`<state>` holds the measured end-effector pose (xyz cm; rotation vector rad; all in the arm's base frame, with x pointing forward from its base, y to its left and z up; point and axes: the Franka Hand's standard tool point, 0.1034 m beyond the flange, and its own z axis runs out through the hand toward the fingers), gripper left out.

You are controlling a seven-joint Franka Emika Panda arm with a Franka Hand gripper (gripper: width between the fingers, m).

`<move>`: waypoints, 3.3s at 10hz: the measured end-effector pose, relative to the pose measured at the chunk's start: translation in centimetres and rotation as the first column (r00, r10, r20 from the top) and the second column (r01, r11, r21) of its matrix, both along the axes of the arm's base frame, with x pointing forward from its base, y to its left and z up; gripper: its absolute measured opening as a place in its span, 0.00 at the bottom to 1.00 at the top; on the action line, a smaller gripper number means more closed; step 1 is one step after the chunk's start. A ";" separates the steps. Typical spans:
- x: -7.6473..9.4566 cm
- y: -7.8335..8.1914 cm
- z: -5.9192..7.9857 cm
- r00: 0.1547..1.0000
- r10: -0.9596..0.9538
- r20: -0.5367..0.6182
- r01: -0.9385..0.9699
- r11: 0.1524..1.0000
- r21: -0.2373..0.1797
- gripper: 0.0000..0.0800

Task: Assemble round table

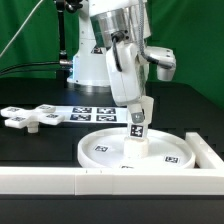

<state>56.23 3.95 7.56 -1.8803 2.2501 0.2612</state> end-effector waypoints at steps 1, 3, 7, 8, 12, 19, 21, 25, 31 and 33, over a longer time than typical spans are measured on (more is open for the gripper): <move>0.0 0.1 0.1 0.999 0.044 -0.001 -0.044 0.999 0.004 0.79; 0.2 0.4 0.3 0.984 0.174 0.036 -0.174 0.985 0.000 0.81; 0.1 0.3 0.2 0.896 0.432 0.103 -0.432 0.902 -0.029 0.81; 0.0 0.3 0.2 0.838 0.534 0.109 -0.531 0.845 -0.054 0.81; 0.4 1.3 0.6 0.513 0.853 0.097 -0.837 0.523 -0.162 0.81; 0.7 1.0 0.7 -0.138 0.987 0.086 -0.962 -0.112 -0.251 0.81; 0.8 1.2 0.7 -0.292 0.955 0.057 -0.927 -0.268 -0.262 0.81; 0.9 0.8 0.7 -0.565 0.824 0.048 -0.798 -0.530 -0.287 0.81; 1.0 0.6 0.9 -0.883 0.469 0.004 -0.450 -0.844 -0.290 0.81; 1.1 0.3 0.8 -0.936 0.351 -0.001 -0.335 -0.896 -0.293 0.81</move>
Offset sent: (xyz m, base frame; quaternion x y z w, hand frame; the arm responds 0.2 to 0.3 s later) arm 0.0000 0.0000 0.0000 0.0000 0.0000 -0.1938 0.9810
